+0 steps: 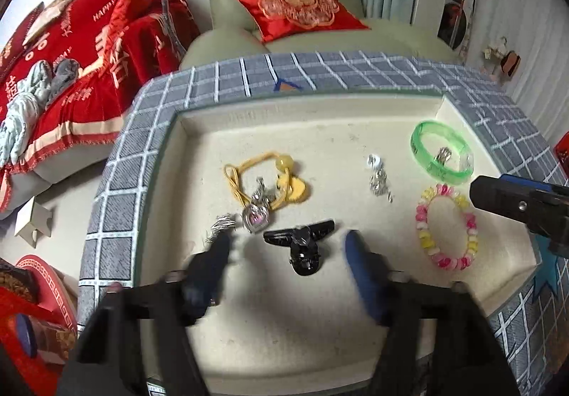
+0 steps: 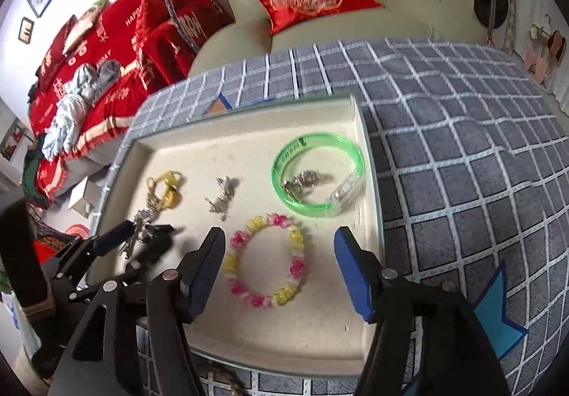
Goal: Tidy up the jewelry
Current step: 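Carry the clip and bracelet into the tray and open both tools, then move both tools back over the brown bracelets on the tablecloth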
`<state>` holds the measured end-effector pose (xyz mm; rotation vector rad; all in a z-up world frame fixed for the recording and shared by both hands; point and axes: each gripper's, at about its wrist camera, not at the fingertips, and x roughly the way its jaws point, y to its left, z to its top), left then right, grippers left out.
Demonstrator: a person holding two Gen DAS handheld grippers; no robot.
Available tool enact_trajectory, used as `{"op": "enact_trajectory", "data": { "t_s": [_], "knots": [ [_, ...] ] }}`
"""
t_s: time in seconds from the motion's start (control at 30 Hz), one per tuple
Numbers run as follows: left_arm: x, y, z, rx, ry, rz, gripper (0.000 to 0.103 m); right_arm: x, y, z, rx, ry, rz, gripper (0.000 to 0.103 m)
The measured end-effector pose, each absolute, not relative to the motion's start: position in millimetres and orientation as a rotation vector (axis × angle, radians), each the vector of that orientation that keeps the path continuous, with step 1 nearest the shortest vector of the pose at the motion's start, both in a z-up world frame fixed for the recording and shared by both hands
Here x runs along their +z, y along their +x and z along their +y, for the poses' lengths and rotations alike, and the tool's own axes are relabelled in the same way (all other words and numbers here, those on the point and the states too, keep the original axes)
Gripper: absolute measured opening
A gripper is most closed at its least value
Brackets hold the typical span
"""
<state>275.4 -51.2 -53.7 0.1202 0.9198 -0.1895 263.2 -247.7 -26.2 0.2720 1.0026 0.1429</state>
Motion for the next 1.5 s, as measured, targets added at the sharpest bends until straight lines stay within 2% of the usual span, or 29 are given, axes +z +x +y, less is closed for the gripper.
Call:
{"op": "enact_trajectory", "data": {
  "t_s": [0.27, 0.33, 0.4, 0.43, 0.7, 0.87, 0.93, 0.97, 1.03, 1.33, 1.5],
  "knots": [
    [-42.8, 270.3, -50.6, -0.196, 0.121, 0.908, 0.083, -10.2, 248.4, -248.9, 0.147, 0.277, 0.980, 0.068],
    [-40.1, 268.1, -50.3, -0.196, 0.121, 0.904, 0.084, -7.5, 245.1, -249.4, 0.149, 0.281, 0.975, 0.071],
    [-36.8, 264.7, -49.1, -0.194, 0.120, 0.900, 0.101, -4.6, 241.2, -250.3, 0.152, 0.284, 0.968, 0.076],
    [-35.5, 262.5, -48.3, -0.193, 0.116, 0.892, 0.103, -3.6, 238.9, -250.2, 0.153, 0.284, 0.965, 0.076],
    [-21.8, 246.0, -44.1, -0.185, 0.120, 0.856, 0.103, 6.5, 225.2, -246.4, 0.163, 0.274, 0.947, 0.081],
    [-14.9, 230.2, -36.6, -0.177, 0.103, 0.848, 0.103, 12.7, 212.8, -248.4, 0.153, 0.266, 0.922, 0.089],
    [-12.0, 222.9, -33.6, -0.173, 0.099, 0.845, 0.103, 12.8, 208.9, -250.9, 0.149, 0.265, 0.921, 0.089],
    [-10.1, 217.9, -31.0, -0.173, 0.093, 0.845, 0.103, 12.4, 207.3, -252.2, 0.148, 0.265, 0.922, 0.090],
    [-6.8, 208.1, -26.4, -0.175, 0.075, 0.844, 0.103, 11.6, 202.4, -256.8, 0.146, 0.271, 0.911, 0.103],
    [-0.9, 168.5, -20.4, -0.175, 0.017, 0.854, 0.103, 10.7, 177.5, -268.6, 0.138, 0.306, 0.876, 0.103],
    [3.5, 145.4, -20.7, -0.181, 0.009, 0.847, 0.103, 4.3, 167.9, -263.8, 0.172, 0.312, 0.942, 0.103]
  ]
}}
